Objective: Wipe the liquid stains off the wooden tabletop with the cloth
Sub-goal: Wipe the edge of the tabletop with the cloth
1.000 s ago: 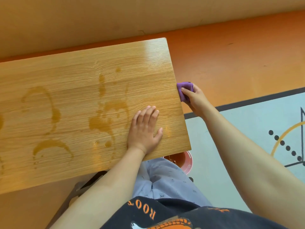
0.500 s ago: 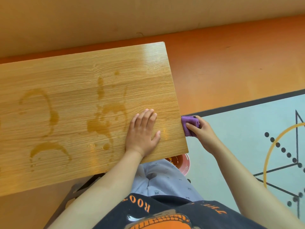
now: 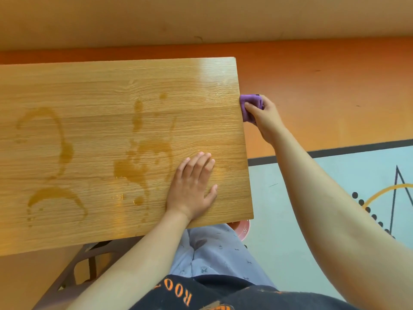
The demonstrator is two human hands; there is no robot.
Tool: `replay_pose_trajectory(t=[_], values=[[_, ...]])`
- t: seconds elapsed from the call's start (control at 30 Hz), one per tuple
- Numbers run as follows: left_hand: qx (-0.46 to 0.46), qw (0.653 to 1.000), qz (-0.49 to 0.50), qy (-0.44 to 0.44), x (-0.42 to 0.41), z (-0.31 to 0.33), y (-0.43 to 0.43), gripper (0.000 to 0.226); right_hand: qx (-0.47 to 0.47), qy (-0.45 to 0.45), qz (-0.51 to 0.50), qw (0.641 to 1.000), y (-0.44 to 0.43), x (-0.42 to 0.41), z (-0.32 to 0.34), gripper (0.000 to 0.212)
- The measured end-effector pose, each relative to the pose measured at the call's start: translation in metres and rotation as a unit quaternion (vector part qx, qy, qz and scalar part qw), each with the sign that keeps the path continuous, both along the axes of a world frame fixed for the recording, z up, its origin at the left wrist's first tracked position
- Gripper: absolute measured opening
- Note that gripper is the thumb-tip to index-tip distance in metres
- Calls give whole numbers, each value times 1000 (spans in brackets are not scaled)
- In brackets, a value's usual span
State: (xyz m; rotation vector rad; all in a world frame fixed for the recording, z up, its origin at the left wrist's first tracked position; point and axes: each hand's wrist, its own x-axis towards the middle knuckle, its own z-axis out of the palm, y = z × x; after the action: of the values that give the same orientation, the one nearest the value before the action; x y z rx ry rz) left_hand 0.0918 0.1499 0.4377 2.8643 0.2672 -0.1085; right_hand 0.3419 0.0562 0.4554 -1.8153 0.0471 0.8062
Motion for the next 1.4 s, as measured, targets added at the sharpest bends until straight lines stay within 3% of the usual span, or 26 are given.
replay_pose_trajectory(t=[0.27, 0.4, 0.53, 0.87, 1.1, 1.4], values=[[7, 1000, -2, 14, 1, 2, 1, 62, -22, 35, 1, 999, -44, -51, -2, 17], [7, 1000, -1, 17, 2, 3, 2, 62, -32, 52, 0, 998, -59, -73, -1, 26], [3, 1000, 0, 16, 3, 4, 2, 62, -32, 12, -7, 999, -29, -40, 3, 7], [13, 1000, -3, 12, 3, 0, 0, 63, -36, -81, -12, 996, 69, 73, -1, 14], [8, 1000, 0, 8, 2, 0, 0, 62, -26, -78, -4, 997, 78, 88, -3, 23], [7, 1000, 4, 0, 3, -1, 2, 63, -32, -56, 50, 997, 30, 41, 5, 10]])
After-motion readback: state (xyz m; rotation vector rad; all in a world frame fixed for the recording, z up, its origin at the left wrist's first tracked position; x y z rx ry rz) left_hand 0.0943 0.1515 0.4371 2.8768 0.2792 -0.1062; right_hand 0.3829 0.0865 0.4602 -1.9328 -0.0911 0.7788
